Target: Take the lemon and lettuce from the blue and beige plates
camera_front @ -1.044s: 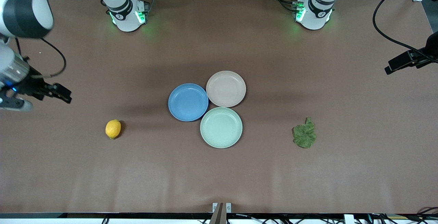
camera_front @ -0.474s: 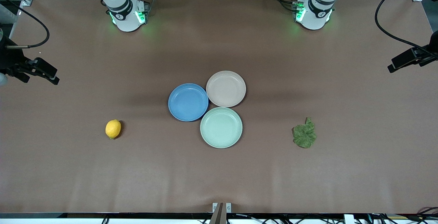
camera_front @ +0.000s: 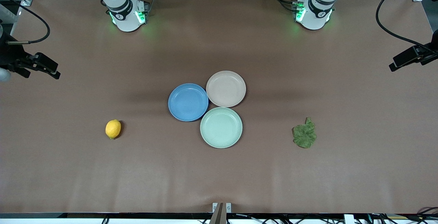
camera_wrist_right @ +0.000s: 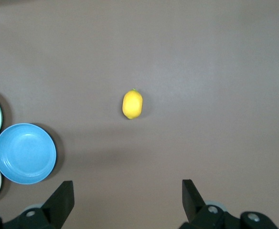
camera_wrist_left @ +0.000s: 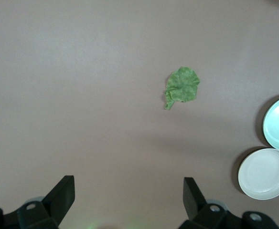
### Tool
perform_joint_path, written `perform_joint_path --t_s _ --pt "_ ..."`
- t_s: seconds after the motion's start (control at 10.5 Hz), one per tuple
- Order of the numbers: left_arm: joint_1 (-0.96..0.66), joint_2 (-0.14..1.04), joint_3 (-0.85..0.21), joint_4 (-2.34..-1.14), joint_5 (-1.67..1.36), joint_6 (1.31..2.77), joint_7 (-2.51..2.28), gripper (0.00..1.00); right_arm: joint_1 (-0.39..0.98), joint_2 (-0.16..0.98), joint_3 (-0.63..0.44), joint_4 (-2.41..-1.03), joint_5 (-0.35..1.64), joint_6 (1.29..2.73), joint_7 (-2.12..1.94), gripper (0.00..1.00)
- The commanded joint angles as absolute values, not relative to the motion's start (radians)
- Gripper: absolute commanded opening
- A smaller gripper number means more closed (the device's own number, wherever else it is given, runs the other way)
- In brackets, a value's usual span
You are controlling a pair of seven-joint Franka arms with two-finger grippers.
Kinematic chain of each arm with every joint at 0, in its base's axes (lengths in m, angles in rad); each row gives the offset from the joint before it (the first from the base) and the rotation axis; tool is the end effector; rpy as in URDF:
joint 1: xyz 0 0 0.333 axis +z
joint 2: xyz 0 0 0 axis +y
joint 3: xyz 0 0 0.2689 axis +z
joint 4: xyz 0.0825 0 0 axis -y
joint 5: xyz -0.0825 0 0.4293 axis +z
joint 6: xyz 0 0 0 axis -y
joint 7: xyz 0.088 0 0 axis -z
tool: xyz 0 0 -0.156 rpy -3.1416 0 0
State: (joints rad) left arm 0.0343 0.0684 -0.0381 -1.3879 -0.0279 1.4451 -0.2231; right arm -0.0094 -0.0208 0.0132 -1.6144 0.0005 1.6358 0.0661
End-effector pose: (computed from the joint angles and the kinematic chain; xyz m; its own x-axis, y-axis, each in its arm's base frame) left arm 0.6040 -0.0063 0.5698 0.9767 0.2141 -0.0175 0.2145 -0.9763 0.0271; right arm 0.6025 0.0024 0.5241 0.9972 -0.0623 0.0421 -0.0622 -0.9981 -0.0030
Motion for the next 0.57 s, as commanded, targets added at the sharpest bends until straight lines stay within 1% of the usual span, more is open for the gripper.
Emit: perform_joint_path --t_s 0.0,0.28,0.47 --pt "0.029 0.055 -0.020 -1.393 -0.035 1.431 -0.192 1.00 -0.025 -0.026 0.018 -1.618 0.023 1.594 0.048 1.00" --pt "0.047 0.058 -0.018 -1.402 -0.046 1.457 -0.190 1.00 -0.025 -0.024 0.018 -1.617 0.021 1.597 0.046 1.00" --pt "0.060 0.061 -0.020 -1.407 -0.075 1.462 -0.190 1.00 -0.025 -0.031 0.018 -1.611 0.023 1.569 0.048 1.00"
